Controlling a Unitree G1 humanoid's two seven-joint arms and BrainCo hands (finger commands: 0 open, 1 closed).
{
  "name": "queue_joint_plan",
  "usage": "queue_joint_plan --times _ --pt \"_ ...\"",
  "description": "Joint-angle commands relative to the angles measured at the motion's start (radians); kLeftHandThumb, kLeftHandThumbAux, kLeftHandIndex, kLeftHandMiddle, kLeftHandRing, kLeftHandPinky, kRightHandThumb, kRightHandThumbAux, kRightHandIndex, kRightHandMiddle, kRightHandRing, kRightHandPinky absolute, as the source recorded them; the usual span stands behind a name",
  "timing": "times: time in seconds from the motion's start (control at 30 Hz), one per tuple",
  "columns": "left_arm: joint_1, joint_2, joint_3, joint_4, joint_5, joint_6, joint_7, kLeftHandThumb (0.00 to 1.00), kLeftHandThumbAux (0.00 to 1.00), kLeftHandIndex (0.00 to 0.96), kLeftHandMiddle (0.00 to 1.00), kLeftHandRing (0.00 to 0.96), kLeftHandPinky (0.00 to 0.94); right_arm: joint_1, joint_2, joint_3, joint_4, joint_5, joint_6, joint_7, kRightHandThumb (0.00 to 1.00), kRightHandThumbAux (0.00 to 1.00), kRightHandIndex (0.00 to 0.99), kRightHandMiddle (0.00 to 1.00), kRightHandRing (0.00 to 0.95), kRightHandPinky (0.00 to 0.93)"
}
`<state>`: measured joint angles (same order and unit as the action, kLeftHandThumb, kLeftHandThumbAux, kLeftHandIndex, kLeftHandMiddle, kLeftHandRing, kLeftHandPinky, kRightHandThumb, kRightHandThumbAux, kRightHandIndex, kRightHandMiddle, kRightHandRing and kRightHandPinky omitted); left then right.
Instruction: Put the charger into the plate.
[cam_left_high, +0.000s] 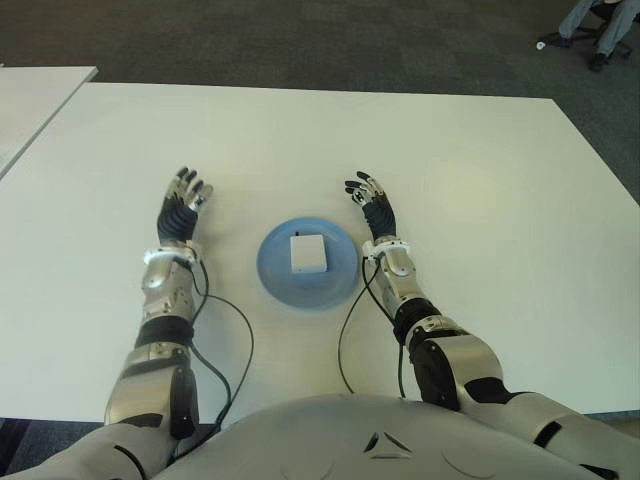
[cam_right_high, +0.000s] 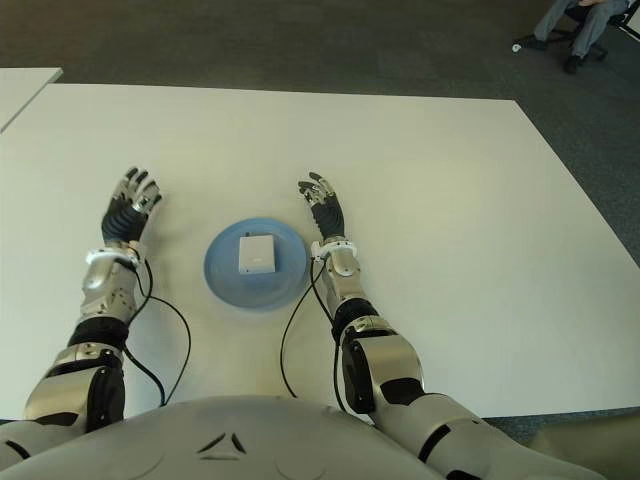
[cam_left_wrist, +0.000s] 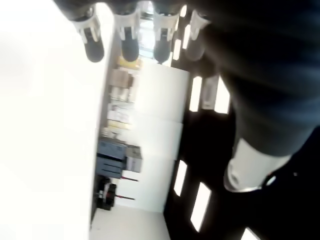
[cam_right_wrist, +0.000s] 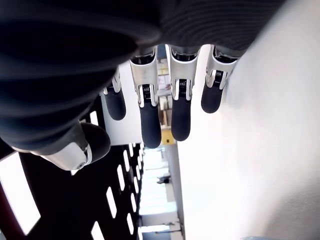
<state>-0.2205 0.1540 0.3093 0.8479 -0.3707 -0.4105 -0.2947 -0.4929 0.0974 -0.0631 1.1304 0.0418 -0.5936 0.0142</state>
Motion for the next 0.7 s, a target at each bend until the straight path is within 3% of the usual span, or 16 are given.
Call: queue_joint_plan --times 0.03,0.17,0.33,0.7 --pt "0.041 -0.037 0.001 0.154 0.027 0.035 0.005 0.057 0.721 0.027 0.051 0.030 0.048 0.030 0.049 -0.003 0.017 0.005 0.030 0.005 0.000 0.522 0.150 0.299 0.253 0.150" --pt "-0.003 -0.017 -0.021 0.145 0.066 0.084 0.060 0.052 0.694 0.009 0.034 0.013 0.030 0.031 0.048 -0.005 0.017 0.008 0.029 0.012 0.000 0.524 0.147 0.295 0.254 0.151" --pt "-0.024 -0.022 -0.048 0.098 0.110 0.095 0.108 0.027 0.670 0.001 0.017 0.001 0.017 0.032 0.049 -0.010 0.019 0.012 0.028 0.018 0.000 0.526 0.147 0.292 0.254 0.152" --pt "0.031 -0.022 -0.092 0.106 0.199 0.054 0.143 0.018 0.638 0.000 0.006 0.000 0.006 0.036 0.050 -0.026 0.013 0.029 0.025 0.039 0.000 0.530 0.152 0.279 0.242 0.182"
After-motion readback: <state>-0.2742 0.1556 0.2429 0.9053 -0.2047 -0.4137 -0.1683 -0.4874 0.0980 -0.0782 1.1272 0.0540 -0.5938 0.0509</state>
